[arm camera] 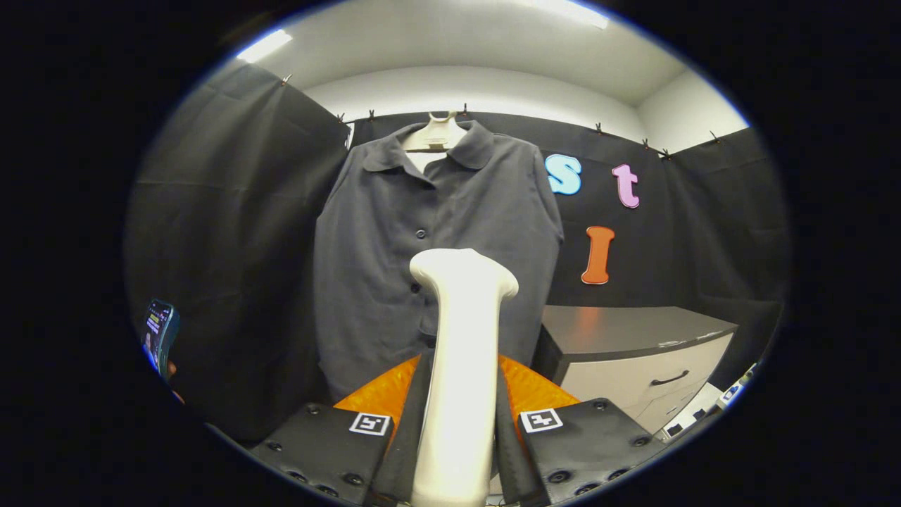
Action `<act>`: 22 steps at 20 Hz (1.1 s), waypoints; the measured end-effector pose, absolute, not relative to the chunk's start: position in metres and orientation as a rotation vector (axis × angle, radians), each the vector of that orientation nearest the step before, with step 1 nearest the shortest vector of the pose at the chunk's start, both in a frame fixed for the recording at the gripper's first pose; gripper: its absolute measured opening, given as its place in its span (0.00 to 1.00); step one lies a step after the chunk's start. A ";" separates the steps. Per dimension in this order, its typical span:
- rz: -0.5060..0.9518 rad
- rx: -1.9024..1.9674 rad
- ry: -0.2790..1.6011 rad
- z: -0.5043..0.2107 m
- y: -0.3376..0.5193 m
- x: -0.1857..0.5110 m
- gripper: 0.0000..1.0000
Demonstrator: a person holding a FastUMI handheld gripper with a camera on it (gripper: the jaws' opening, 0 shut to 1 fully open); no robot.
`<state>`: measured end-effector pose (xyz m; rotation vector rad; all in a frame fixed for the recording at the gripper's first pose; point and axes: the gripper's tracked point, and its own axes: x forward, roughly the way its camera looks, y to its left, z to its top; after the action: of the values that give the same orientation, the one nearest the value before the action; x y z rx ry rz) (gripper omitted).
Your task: Iron the clothes twice with a garment steamer, once on the left side and once on the right side.
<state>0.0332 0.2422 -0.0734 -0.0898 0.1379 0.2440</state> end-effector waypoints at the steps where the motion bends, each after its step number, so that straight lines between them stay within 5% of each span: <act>1: 0.232 -0.085 0.134 -0.072 0.231 0.031 0.53; 22: 0.146 -0.082 0.073 -0.046 0.091 0.023 0.53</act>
<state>0.0228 0.0910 -0.0455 -0.0823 0.0731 0.1460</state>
